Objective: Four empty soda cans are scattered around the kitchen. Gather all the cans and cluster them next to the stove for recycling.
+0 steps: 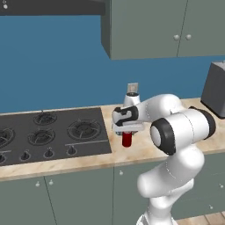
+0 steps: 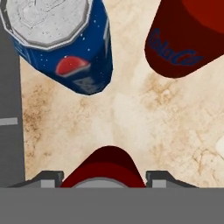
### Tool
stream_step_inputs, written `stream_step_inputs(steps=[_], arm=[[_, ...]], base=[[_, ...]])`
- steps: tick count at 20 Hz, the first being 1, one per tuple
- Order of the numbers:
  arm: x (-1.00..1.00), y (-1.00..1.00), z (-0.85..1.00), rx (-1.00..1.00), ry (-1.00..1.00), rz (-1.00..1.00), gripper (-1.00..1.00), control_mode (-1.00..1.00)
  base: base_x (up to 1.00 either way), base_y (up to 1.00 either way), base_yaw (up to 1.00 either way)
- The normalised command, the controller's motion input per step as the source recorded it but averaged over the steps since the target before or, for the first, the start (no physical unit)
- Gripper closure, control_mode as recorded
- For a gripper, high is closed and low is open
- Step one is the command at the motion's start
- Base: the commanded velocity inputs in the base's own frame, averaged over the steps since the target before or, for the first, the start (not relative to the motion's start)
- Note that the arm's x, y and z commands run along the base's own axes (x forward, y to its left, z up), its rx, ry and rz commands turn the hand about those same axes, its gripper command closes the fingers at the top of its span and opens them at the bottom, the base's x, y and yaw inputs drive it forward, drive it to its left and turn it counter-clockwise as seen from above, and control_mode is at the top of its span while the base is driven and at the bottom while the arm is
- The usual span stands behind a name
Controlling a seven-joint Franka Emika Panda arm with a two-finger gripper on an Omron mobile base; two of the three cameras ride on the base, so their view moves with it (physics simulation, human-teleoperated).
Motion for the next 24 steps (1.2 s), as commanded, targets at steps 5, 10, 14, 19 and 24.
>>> stream_step_inputs(steps=[5,10,14,19,24], arm=[[-0.23,0.00,-0.12,0.00,0.00,-0.03,-1.00,-1.00],[-0.20,-0.01,0.00,0.00,-0.03,-0.03,-1.00,-1.00],[-0.17,-0.04,0.07,0.00,-0.01,-0.02,-1.00,-1.00],[-0.10,-0.07,0.16,0.00,0.00,-0.04,-1.00,-1.00],[-0.06,-0.05,0.16,0.00,0.00,-0.03,-1.00,-1.00]], base=[[0.00,0.00,0.00],[0.00,0.00,0.00],[0.00,0.00,0.00],[0.00,0.00,0.00],[0.00,0.00,0.00]])
